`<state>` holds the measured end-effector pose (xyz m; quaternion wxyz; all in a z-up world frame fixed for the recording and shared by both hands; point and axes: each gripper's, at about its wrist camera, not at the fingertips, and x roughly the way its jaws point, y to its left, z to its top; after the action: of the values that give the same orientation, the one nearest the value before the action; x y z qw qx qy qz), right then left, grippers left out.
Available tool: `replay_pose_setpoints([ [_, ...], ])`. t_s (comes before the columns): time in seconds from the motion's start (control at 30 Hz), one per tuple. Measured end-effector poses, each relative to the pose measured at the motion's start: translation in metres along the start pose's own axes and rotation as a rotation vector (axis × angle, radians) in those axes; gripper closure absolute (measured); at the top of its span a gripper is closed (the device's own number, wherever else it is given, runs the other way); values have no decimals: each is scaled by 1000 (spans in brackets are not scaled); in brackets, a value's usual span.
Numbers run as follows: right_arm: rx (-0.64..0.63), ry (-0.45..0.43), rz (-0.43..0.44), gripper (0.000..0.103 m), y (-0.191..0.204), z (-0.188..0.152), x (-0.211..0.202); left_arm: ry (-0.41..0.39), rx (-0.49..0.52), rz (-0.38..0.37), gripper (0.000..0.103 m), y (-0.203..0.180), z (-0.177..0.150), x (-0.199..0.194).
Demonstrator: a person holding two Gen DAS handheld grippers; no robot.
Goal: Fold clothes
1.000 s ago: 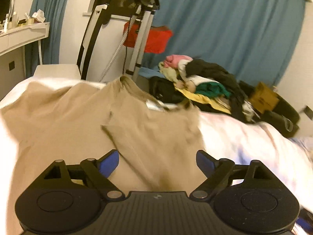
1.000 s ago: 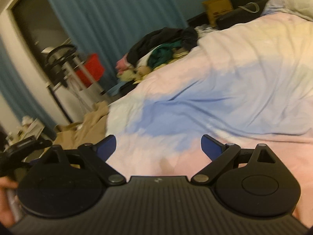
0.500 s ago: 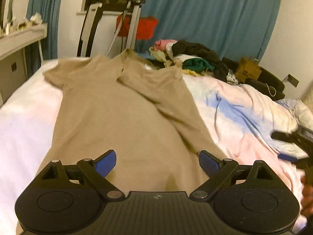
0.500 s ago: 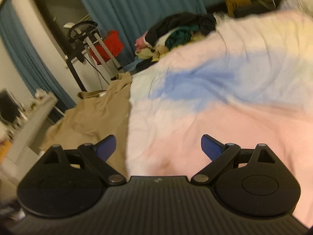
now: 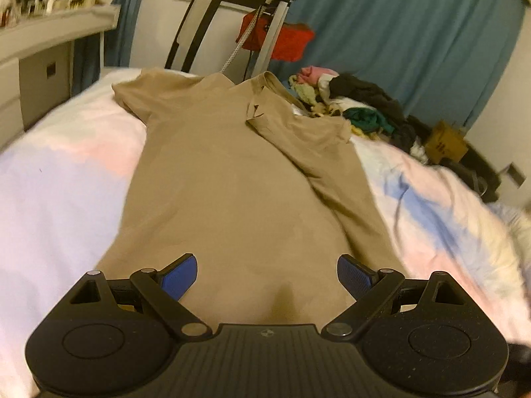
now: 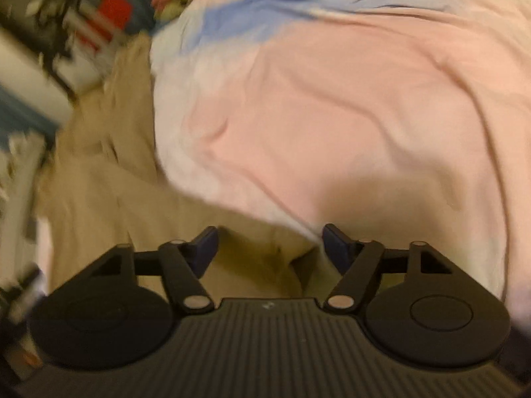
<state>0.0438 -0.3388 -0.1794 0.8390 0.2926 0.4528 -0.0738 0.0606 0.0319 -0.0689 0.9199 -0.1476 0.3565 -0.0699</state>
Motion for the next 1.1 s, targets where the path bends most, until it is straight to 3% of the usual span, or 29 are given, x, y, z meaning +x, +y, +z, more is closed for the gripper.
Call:
replay_pose_setpoints([
  [0.1, -69, -14, -32, 51, 10, -7, -5, -11, 0, 1, 10, 1, 1, -3],
  [0.17, -90, -19, -58, 72, 11, -10, -8, -17, -1, 4, 10, 1, 1, -5],
  [0.33, -154, -50, -84, 95, 19, -9, -19, -32, -3, 9, 10, 1, 2, -9],
  [0.63, -218, -129, 99, 96, 44, -18, -79, -61, -57, -6, 10, 7, 9, -23],
  [0.8, -369, -162, 254, 96, 95, -42, -118, -89, -54, 10, 10, 10, 13, -32],
  [0.97, -545, -51, 366, 96, 151, -92, -103, -97, -71, 20, 10, 19, 15, -38],
  [1.1, -651, 30, 283, 96, 165, -118, -62, -55, -97, 13, 10, 24, 14, -34],
])
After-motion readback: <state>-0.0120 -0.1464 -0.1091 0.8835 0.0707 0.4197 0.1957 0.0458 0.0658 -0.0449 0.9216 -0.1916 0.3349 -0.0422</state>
